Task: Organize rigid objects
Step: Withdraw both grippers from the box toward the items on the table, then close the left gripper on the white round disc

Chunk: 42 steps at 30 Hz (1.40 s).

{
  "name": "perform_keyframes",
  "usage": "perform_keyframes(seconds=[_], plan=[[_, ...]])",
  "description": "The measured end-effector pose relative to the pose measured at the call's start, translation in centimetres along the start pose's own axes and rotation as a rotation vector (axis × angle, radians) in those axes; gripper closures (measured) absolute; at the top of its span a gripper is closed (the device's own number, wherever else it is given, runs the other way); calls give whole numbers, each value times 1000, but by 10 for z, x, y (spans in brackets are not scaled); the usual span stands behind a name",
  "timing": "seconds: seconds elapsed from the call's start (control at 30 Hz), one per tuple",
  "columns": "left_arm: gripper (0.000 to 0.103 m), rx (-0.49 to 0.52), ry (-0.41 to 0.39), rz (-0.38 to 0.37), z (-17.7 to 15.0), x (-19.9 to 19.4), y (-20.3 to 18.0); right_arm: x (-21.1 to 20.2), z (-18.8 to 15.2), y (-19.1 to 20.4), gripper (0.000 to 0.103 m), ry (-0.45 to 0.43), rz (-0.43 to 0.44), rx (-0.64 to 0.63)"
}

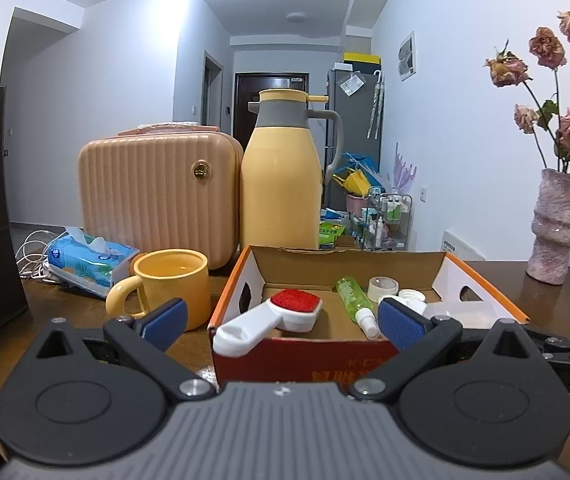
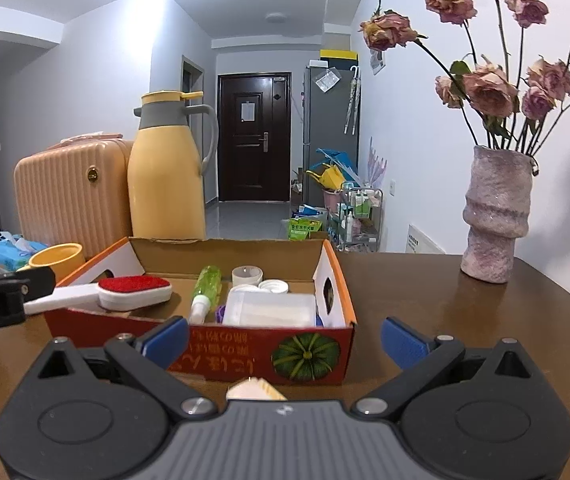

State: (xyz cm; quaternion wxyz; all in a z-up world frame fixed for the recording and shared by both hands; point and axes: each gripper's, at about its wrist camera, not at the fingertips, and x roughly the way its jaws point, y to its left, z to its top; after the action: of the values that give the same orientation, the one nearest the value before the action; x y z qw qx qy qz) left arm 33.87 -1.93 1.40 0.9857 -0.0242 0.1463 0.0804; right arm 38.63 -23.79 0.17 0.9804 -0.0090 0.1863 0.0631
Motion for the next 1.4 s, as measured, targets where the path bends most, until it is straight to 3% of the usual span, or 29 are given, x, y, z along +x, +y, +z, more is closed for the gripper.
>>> perform_keyframes(seconds=[0.5, 0.87, 1.17, 1.4], plan=[[0, -1, 31, -43, -25, -39, 7, -38, -40, -17, 0, 28, -3, 26], [0, 44, 88, -65, -43, -46, 1, -52, -57, -30, 0, 45, -14, 23], [0, 95, 249, -155, -59, -21, -22, -49, -57, -40, 0, 56, -54, 72], [0, 105, 329, -169, -66, 3, -41, -44, -60, -46, 0, 80, -83, 100]])
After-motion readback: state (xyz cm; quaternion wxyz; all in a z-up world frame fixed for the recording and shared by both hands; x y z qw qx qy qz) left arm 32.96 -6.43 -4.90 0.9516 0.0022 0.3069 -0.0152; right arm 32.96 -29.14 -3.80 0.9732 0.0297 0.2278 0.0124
